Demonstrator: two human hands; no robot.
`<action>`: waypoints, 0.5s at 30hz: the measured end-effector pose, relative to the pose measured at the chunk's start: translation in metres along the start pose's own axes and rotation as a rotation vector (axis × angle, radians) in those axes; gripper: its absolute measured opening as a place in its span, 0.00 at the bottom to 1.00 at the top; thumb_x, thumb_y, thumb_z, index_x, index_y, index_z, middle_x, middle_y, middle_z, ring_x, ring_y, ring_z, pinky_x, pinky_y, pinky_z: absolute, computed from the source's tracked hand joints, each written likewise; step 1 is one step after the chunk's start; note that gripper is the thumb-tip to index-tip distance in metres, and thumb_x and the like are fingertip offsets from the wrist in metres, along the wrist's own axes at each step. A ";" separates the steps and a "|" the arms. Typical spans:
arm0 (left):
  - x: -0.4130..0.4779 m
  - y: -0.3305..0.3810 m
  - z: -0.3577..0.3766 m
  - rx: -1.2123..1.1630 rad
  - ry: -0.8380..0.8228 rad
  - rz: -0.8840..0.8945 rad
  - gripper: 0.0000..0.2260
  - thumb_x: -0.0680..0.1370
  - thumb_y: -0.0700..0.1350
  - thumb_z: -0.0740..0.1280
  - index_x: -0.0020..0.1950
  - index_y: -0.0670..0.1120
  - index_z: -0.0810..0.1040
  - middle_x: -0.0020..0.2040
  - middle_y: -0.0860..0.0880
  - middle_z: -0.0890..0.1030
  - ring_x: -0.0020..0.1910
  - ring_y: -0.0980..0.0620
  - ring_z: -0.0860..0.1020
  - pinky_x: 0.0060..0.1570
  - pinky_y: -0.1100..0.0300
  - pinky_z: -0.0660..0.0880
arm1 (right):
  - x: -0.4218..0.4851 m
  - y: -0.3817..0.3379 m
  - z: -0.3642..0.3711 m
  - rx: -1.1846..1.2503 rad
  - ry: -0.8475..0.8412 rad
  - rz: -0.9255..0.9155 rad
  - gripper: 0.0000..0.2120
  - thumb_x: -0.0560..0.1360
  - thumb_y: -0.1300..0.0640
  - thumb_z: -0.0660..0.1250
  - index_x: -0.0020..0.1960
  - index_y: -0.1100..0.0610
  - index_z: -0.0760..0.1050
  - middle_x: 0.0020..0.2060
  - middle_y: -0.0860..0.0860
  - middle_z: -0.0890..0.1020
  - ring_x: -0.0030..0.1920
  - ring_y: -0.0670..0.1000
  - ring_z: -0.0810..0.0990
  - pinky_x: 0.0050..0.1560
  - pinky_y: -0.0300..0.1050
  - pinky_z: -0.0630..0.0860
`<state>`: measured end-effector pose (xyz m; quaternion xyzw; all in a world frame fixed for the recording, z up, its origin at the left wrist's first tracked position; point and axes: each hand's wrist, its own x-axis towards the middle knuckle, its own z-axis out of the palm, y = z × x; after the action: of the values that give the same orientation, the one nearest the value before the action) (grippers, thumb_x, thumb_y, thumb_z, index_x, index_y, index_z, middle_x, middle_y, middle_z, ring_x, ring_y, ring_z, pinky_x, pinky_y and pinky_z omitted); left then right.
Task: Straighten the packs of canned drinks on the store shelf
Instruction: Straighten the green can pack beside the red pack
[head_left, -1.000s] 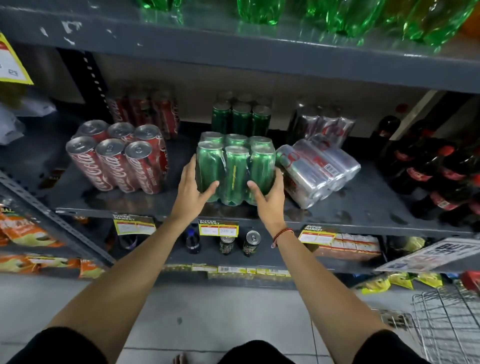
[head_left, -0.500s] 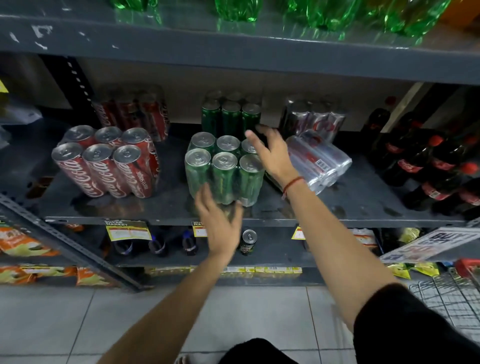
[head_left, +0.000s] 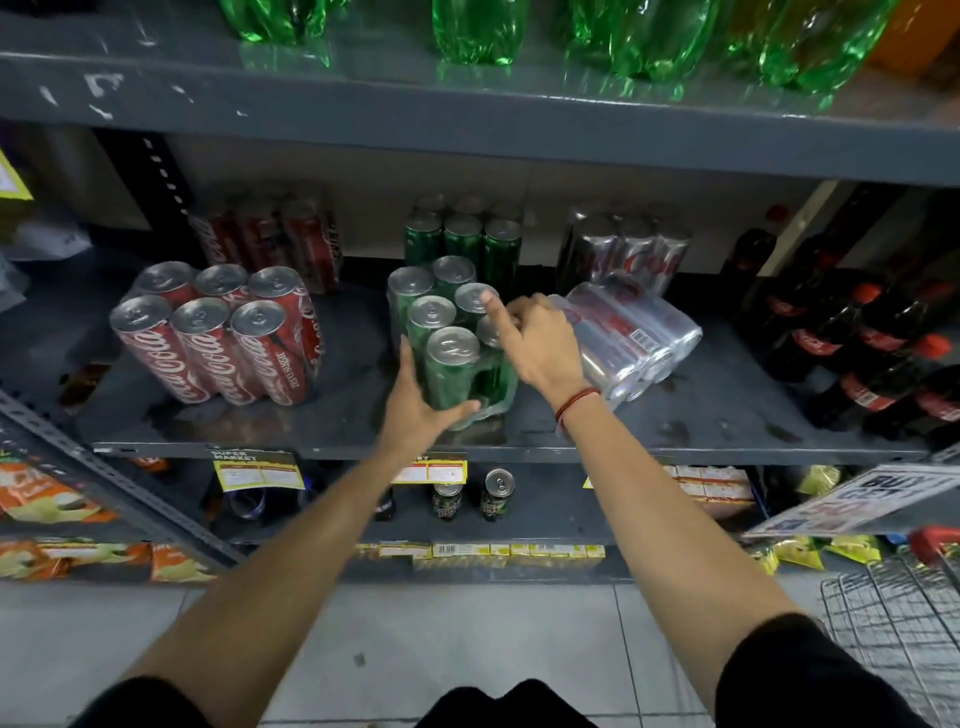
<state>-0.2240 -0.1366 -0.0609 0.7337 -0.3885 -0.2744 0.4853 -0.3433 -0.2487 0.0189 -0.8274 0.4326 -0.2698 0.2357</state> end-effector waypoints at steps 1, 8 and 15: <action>0.006 -0.005 -0.018 0.025 -0.088 0.021 0.52 0.61 0.55 0.79 0.76 0.52 0.51 0.69 0.53 0.71 0.67 0.55 0.70 0.68 0.56 0.66 | -0.007 -0.005 0.004 -0.002 0.032 0.008 0.26 0.77 0.37 0.55 0.32 0.57 0.68 0.39 0.60 0.76 0.42 0.61 0.78 0.42 0.49 0.70; 0.028 -0.021 -0.079 -0.101 0.115 -0.110 0.28 0.71 0.35 0.72 0.70 0.38 0.66 0.62 0.36 0.76 0.61 0.42 0.76 0.58 0.60 0.70 | -0.031 -0.035 0.033 0.135 0.103 -0.019 0.22 0.79 0.46 0.57 0.31 0.56 0.67 0.32 0.56 0.74 0.35 0.59 0.74 0.35 0.45 0.62; -0.038 -0.005 0.007 -0.228 0.232 0.052 0.35 0.75 0.61 0.64 0.76 0.50 0.54 0.76 0.49 0.63 0.74 0.51 0.63 0.73 0.53 0.61 | 0.046 -0.019 0.008 0.191 -0.071 0.181 0.30 0.74 0.46 0.67 0.68 0.64 0.67 0.64 0.64 0.72 0.67 0.62 0.68 0.66 0.51 0.67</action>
<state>-0.2488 -0.1071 -0.0668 0.6905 -0.3149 -0.2174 0.6139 -0.3053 -0.2762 0.0361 -0.7677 0.4691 -0.2578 0.3522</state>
